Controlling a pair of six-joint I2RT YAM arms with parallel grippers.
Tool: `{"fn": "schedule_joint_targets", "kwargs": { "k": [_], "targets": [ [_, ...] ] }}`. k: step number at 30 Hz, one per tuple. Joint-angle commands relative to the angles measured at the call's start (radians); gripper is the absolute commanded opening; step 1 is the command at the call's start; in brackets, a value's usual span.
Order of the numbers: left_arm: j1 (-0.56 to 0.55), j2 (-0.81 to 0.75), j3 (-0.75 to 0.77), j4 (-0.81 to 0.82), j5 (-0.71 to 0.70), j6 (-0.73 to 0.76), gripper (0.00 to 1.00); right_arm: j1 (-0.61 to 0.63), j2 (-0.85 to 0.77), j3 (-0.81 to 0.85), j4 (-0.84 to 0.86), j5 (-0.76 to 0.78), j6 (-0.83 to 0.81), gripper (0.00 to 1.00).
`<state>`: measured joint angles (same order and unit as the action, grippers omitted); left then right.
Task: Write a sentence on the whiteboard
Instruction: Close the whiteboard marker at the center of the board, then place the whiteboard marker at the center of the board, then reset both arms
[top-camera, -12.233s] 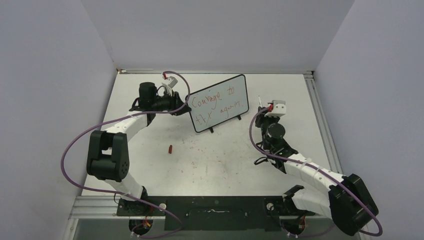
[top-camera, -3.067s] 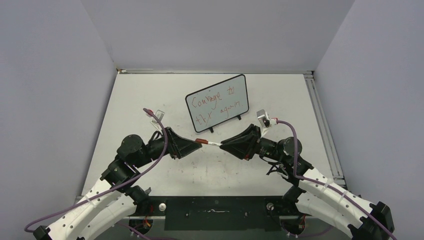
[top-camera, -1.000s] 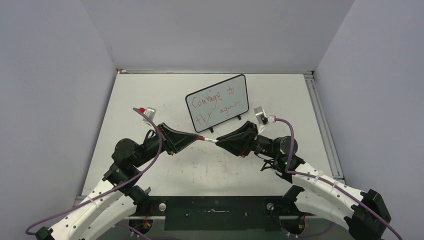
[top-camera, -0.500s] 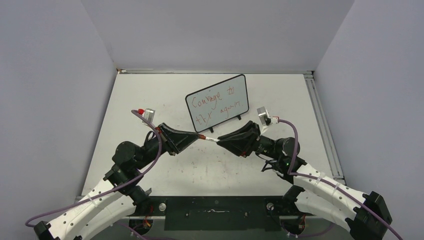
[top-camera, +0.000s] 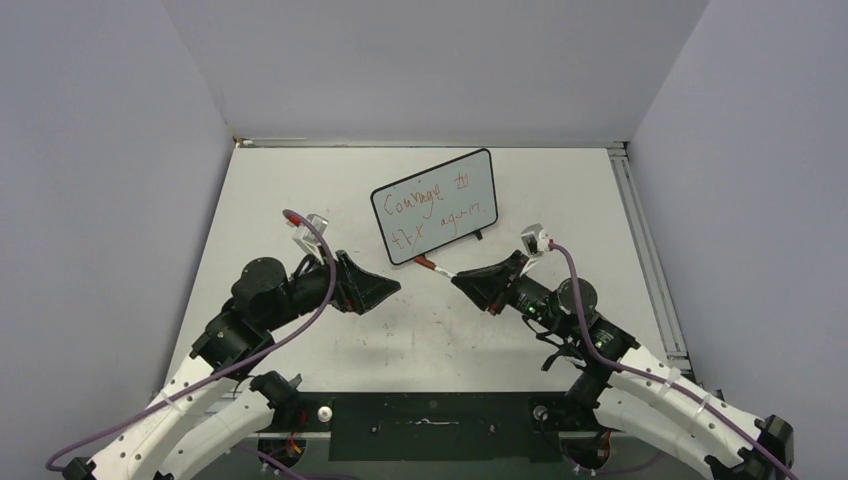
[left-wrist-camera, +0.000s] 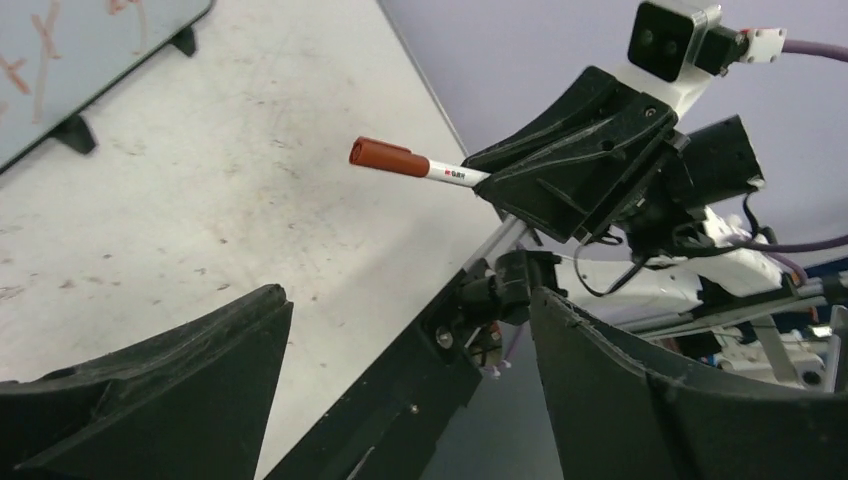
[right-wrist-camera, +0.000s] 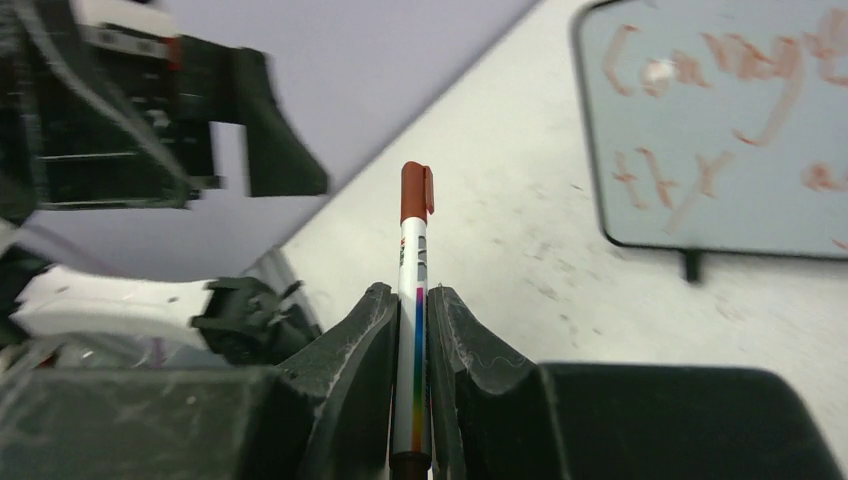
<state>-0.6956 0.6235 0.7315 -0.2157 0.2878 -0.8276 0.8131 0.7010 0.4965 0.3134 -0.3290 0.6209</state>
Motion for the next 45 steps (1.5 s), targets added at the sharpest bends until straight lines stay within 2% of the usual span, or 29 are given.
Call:
{"fn": "schedule_joint_targets", "kwargs": {
  "k": [1,5,8,11,14,17,23,24,27,29,31,33,35,40,45],
  "targets": [
    [0.063,-0.034,0.112,-0.227,-0.041,0.187,0.89,0.0,-0.08,0.037,-0.378,0.401,-0.047,0.05],
    [0.122,0.03,0.137,-0.281,-0.048,0.298,0.93,0.0,-0.083,0.012,-0.53,0.696,0.023,0.05],
    [0.213,0.147,0.156,-0.318,-0.032,0.382,0.93,-0.005,-0.048,-0.036,-0.498,0.788,-0.008,0.06],
    [0.316,0.199,0.154,-0.289,-0.048,0.425,0.93,-0.025,0.039,-0.052,-0.467,0.877,-0.004,0.06],
    [0.415,0.224,0.158,-0.251,-0.058,0.479,0.93,-0.095,0.149,-0.069,-0.378,0.844,-0.037,0.05],
    [0.484,0.249,0.152,-0.242,-0.09,0.528,0.93,-0.204,0.246,-0.104,-0.256,0.745,-0.053,0.05],
    [0.502,0.171,0.019,-0.159,-0.203,0.597,0.93,-0.335,0.419,-0.109,-0.158,0.694,-0.077,0.11],
    [0.503,0.159,0.017,-0.167,-0.219,0.609,0.93,-0.344,0.437,-0.105,-0.156,0.688,-0.077,0.13],
    [0.504,0.121,0.007,-0.171,-0.293,0.617,0.94,-0.358,0.456,-0.097,-0.157,0.68,-0.077,0.36],
    [0.504,0.107,0.004,-0.171,-0.324,0.616,0.94,-0.36,0.439,-0.091,-0.169,0.683,-0.076,0.55],
    [0.504,0.095,0.0,-0.168,-0.347,0.616,0.95,-0.362,0.406,-0.085,-0.192,0.697,-0.078,0.81],
    [0.503,0.086,-0.001,-0.167,-0.37,0.615,0.97,-0.364,0.367,-0.073,-0.222,0.712,-0.09,0.98],
    [0.503,0.072,-0.001,-0.162,-0.415,0.603,0.96,-0.364,0.327,-0.054,-0.264,0.723,-0.121,0.9],
    [0.503,0.014,0.017,-0.153,-0.53,0.523,0.96,-0.364,0.244,0.029,-0.418,0.813,-0.171,0.9],
    [0.504,-0.043,0.009,-0.141,-0.57,0.516,0.96,-0.362,0.117,0.071,-0.459,0.822,-0.264,0.9]
  ]
}}
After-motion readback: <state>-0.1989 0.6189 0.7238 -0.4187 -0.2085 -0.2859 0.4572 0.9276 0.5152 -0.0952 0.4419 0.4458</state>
